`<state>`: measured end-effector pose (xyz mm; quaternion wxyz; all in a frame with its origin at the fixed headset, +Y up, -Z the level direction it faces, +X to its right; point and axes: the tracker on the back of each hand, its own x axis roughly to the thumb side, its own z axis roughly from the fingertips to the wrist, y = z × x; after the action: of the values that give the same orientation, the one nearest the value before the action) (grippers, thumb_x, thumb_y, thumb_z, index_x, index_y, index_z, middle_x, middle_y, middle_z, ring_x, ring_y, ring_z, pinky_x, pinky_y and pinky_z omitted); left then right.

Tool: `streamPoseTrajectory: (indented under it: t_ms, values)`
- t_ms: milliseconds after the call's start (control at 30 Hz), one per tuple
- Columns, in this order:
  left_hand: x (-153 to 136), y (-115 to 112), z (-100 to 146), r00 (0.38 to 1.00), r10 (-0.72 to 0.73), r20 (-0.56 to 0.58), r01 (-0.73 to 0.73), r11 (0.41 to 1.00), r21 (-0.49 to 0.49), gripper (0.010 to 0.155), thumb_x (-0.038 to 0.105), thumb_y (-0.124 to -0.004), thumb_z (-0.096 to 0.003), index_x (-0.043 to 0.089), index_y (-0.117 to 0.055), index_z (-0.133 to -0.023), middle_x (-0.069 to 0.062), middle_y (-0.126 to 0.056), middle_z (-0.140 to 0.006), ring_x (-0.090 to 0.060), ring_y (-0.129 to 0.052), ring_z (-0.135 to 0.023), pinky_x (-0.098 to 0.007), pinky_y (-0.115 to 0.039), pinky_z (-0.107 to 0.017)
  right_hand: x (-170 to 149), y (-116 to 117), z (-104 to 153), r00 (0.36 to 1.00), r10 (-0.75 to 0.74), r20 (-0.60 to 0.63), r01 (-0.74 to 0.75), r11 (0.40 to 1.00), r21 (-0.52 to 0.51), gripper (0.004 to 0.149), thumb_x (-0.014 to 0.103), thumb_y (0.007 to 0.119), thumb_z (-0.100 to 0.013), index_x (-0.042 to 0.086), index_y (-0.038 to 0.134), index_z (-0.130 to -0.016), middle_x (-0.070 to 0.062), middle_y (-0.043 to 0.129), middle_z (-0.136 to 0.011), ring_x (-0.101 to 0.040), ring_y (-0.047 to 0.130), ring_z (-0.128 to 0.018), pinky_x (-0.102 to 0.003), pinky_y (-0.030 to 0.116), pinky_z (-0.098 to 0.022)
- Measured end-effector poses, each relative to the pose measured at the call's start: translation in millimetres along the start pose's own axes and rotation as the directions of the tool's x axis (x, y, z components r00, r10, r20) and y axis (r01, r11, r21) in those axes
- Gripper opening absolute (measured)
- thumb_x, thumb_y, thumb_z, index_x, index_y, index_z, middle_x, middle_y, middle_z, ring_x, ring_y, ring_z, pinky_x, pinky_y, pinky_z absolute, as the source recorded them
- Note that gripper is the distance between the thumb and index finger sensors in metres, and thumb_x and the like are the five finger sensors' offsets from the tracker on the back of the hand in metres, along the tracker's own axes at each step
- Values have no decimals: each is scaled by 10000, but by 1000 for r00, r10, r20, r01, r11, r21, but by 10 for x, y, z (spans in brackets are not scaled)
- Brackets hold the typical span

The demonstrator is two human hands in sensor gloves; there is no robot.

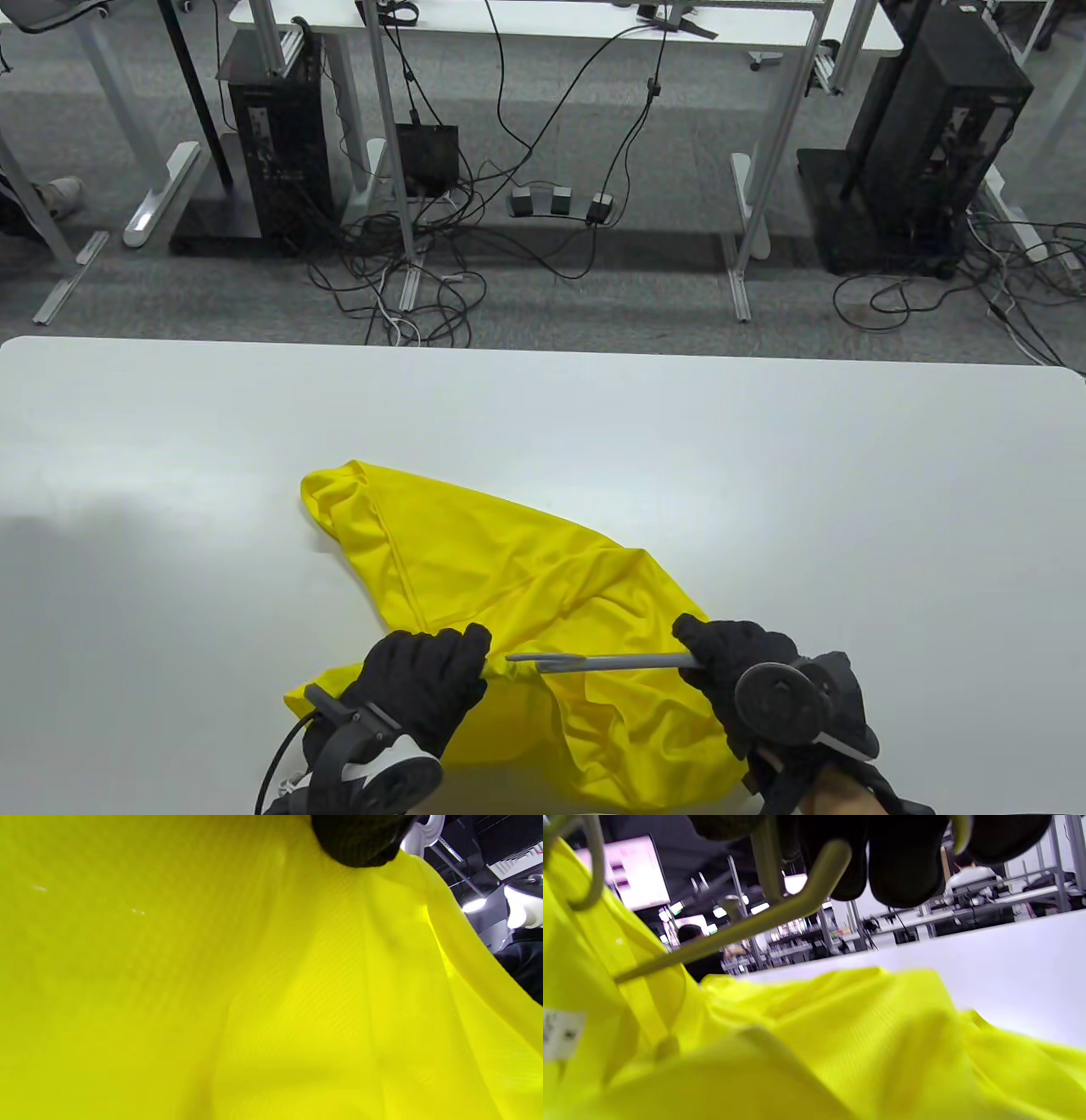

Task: Remove t-shirt from gray hanger

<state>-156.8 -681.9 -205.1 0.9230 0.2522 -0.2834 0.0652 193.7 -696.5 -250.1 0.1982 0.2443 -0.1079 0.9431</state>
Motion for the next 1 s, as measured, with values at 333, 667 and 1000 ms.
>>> streamPoseTrajectory:
  t_ms: [333,667,1000]
  values:
    - [-401,51,62,974,36,-222,-29,999,34,509,352,-724,-502,89,-787,-933,-181,-911,-824,-346,-1032,-617,-568,-802,-498,2,-403,196,990,-47,130,83,954,-288,563,400,689,-414,229,731,-949,-127,920,-609,-257,879,-279,-565,743,-296]
    - [-917,-406,168,779,13,-627,-348,841,-415,513,304,-741,-510,-5,-794,-916,-280,-904,-776,-403,-1026,-506,-590,-786,-406,-147,-579,271,999,-24,25,32,920,-390,542,391,685,-413,158,814,-884,-131,954,-527,-233,884,-189,-538,762,-197]
    - [-425,-507,-32,961,144,-235,-266,709,-653,735,458,-758,-487,15,-604,-1053,-315,-693,-994,-485,-880,-781,-657,-690,-541,-277,-543,267,962,-259,-89,194,872,-449,549,392,660,-441,117,778,-901,-120,953,-505,-175,893,-141,-486,796,-118]
